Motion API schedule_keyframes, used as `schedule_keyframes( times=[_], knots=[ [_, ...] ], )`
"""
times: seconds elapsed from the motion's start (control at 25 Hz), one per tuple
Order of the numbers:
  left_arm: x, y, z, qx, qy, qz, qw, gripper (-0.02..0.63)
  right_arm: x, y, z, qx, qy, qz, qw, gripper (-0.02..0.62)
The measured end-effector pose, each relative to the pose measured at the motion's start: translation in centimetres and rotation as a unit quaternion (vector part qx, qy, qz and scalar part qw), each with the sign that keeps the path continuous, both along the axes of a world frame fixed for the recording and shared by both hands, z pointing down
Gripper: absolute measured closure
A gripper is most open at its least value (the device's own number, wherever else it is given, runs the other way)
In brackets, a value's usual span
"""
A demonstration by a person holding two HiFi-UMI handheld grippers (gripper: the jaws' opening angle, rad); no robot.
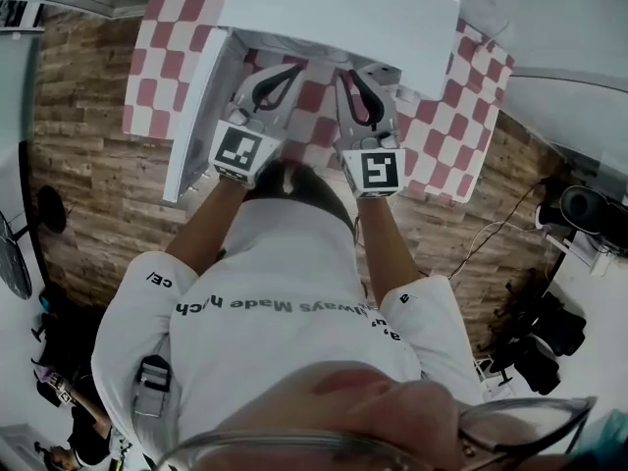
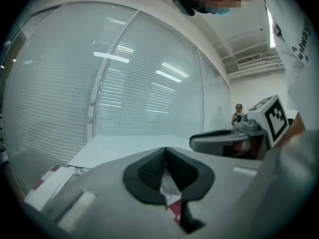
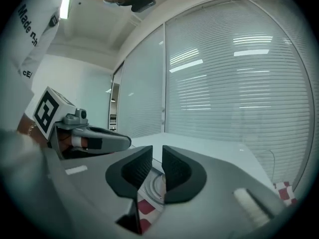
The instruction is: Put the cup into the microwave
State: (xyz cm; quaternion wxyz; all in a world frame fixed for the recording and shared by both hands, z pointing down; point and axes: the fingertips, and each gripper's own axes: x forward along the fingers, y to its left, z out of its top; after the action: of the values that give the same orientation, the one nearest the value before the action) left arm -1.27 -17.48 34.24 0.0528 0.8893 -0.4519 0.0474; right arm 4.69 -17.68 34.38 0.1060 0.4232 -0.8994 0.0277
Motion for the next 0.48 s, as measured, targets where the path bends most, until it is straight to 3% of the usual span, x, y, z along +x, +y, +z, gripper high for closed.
schedule_keyframes(
  times=[0.28,0.48],
  knots=[
    [0.2,2.5,-5.5,0.030,0.025,0.017,0.9991,0.602,-0.3,3.3,-5.8,0.013,-0.013,-0.029,0.999,0.538],
    [1.2,4.1,-8.4,0.024,0.031,0.040,0.9984,0.601,-0.4,4.8,-9.6,0.034,-0.039,-0.044,0.998,0.538]
  ],
)
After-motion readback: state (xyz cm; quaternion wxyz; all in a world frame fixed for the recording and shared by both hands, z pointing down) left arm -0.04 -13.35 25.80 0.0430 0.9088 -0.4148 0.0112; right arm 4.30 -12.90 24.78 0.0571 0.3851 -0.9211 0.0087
